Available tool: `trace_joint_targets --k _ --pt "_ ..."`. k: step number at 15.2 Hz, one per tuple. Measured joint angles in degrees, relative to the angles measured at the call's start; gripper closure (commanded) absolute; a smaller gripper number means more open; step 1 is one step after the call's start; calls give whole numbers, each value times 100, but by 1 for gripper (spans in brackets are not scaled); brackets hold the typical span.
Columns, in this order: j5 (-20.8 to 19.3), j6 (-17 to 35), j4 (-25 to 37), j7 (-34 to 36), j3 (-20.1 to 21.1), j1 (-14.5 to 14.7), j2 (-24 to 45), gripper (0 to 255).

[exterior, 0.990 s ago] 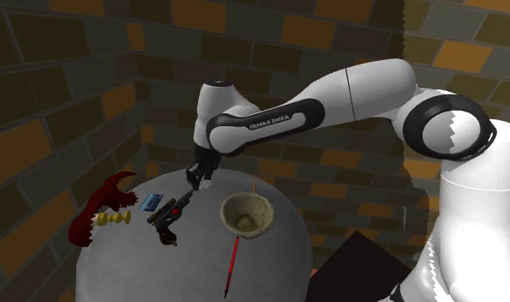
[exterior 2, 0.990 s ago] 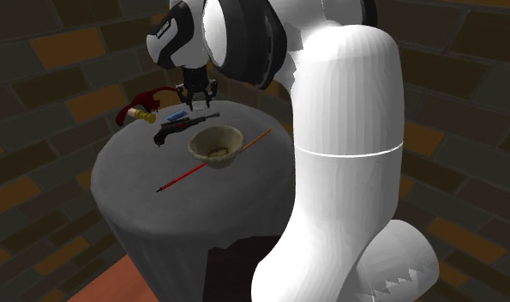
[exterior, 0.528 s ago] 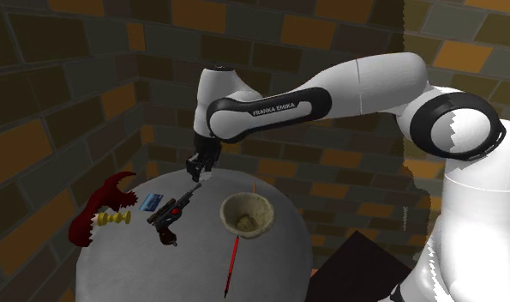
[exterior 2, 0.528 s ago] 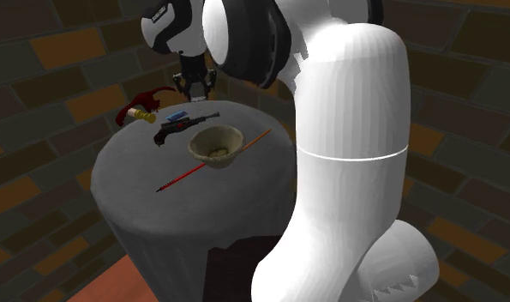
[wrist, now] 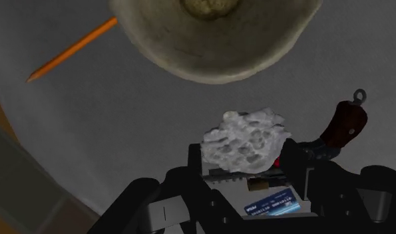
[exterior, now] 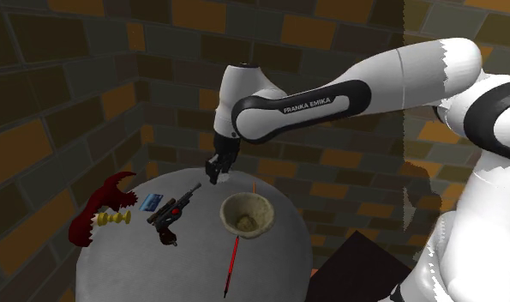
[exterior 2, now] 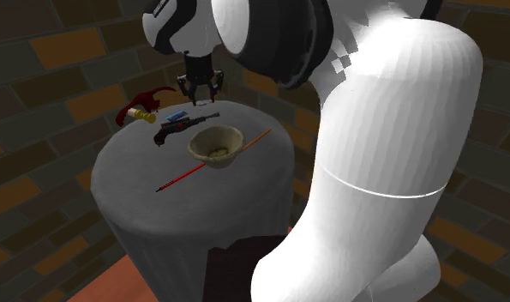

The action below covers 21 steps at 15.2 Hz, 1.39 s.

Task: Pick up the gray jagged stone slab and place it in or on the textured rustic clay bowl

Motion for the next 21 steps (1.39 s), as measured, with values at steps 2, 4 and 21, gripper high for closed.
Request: trace_joint_targets --k 2,4,21 --pt "112 116 -572 -64 8 -34 -466 255" --pt "227 254 -1132 -163 -9 -68 -895 255" --pt "376 1384 -2794 -236 0 -59 -1437 255"
